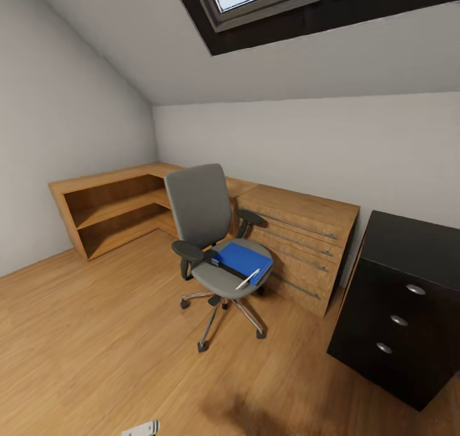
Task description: In the bedroom, organize the workspace by keeping the computer under the desk, ensuring the monitor is on the desk, placing the keyboard on the desk next to the monitor, placing the mouse on the desk next to the keyboard, moving the folder from the swivel chair onto the desk next to the mouse, stacking the notebook on top of the folder with the pen on top of the notebook, and positioning the swivel chair next to the desk.
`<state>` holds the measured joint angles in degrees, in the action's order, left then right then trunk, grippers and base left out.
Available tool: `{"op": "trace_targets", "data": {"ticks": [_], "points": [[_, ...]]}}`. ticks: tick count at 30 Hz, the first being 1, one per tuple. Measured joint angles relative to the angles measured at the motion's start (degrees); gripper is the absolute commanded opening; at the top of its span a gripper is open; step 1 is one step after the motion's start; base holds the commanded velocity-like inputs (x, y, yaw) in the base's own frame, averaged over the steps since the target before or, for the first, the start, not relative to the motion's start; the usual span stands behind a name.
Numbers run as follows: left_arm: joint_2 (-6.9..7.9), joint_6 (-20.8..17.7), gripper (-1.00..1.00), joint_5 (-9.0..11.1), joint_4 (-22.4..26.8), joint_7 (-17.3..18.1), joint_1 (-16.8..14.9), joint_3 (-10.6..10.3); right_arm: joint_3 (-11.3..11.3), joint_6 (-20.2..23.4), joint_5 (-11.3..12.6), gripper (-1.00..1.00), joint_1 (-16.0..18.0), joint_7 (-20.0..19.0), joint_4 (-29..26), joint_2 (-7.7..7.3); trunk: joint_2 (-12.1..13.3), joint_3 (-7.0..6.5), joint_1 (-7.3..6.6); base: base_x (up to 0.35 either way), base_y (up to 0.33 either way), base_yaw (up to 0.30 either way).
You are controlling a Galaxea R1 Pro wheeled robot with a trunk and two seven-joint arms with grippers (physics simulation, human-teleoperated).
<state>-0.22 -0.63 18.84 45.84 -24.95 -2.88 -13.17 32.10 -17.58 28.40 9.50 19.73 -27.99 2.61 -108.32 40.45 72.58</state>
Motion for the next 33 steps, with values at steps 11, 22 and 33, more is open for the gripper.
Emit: {"op": "trace_targets", "data": {"ticks": [11, 22, 33], "points": [[-0.01, -0.06, 1.0, 0.0, -1.15, 0.0, 0.01, -0.13, -0.06, -0.01, 0.0, 1.0, 0.01, 0.0, 0.01, 0.03, 0.0, 0.0, 0.02, -0.253, -0.136, -0.041], [-0.01, -0.08, 1.0, 0.0, -1.21, 0.06, 0.0, -0.13, -0.02, 0.0, -0.08, 1.0, 0.0, 0.0, -0.05, -0.02, 0.0, 0.0, 0.03, -0.327, -0.031, -0.031], [0.0, 0.0, 1.0, 0.0, -1.22, 0.06, 0.01, -0.12, -0.04, 0.0, -0.07, 1.0, 0.01, 0.0, -0.07, -0.02, 0.0, 0.0, -0.01, -0.151, 0.0, -0.166]]}}
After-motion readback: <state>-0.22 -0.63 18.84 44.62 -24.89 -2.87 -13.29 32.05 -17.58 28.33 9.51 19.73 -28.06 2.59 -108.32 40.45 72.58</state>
